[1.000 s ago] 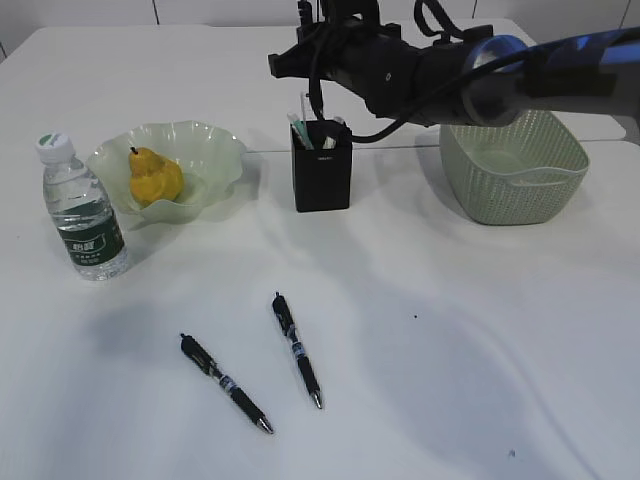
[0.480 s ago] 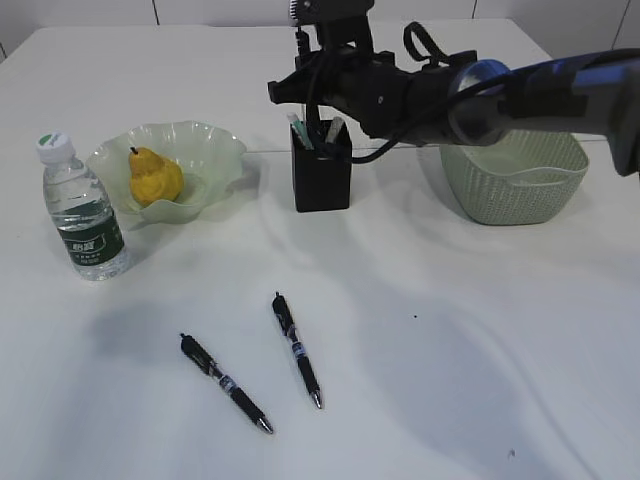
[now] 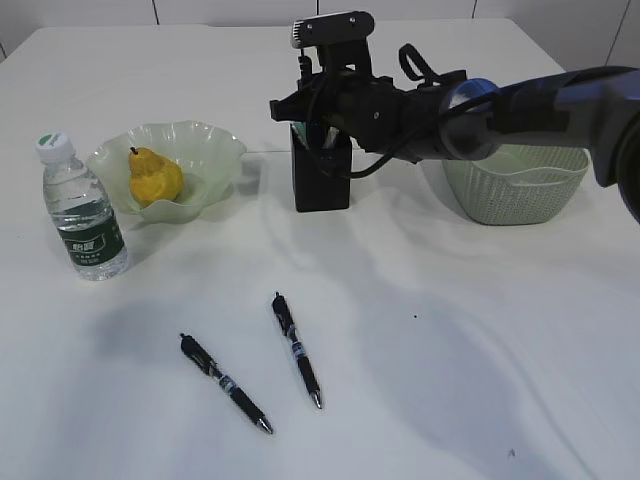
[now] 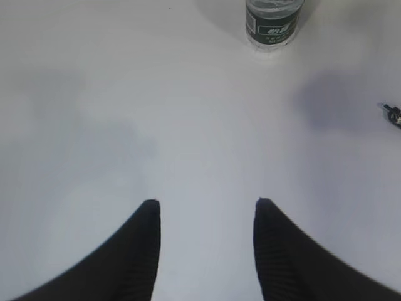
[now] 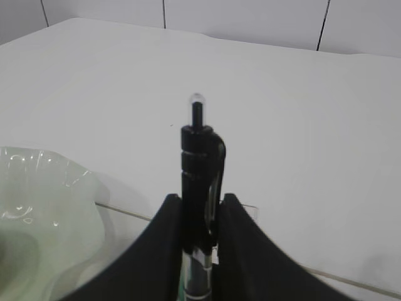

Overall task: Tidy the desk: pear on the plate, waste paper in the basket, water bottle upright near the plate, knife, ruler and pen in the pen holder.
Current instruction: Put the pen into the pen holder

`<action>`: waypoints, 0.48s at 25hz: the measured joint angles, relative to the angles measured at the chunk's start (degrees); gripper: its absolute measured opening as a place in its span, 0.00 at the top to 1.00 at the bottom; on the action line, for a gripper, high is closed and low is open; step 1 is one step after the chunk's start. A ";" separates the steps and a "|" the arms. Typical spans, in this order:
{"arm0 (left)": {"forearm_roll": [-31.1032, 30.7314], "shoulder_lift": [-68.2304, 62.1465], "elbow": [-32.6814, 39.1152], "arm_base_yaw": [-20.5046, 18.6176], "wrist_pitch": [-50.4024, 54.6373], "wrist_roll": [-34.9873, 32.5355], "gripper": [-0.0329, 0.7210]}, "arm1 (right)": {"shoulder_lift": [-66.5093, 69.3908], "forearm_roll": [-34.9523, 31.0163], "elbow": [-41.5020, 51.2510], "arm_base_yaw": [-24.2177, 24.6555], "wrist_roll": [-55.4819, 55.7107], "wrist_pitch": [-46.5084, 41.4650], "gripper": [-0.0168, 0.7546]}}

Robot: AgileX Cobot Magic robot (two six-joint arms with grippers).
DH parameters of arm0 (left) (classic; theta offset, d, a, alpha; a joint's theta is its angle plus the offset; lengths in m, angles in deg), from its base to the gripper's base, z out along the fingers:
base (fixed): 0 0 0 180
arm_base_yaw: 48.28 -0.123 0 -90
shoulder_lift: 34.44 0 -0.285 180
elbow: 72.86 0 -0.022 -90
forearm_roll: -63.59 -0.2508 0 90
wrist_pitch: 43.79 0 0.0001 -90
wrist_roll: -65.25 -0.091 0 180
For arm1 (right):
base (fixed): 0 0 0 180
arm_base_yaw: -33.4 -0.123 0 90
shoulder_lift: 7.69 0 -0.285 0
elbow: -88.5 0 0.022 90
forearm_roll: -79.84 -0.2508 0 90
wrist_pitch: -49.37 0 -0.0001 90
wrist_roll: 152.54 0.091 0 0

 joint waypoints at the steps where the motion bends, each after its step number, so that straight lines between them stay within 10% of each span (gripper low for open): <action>1: 0.00 0.00 0.00 0.00 0.00 0.00 0.51 | 0.00 -0.10 0.00 0.00 0.00 0.00 0.78; 12: 0.00 0.00 0.00 0.00 0.00 0.00 0.51 | 0.00 -3.57 0.00 0.00 0.00 -3.59 0.74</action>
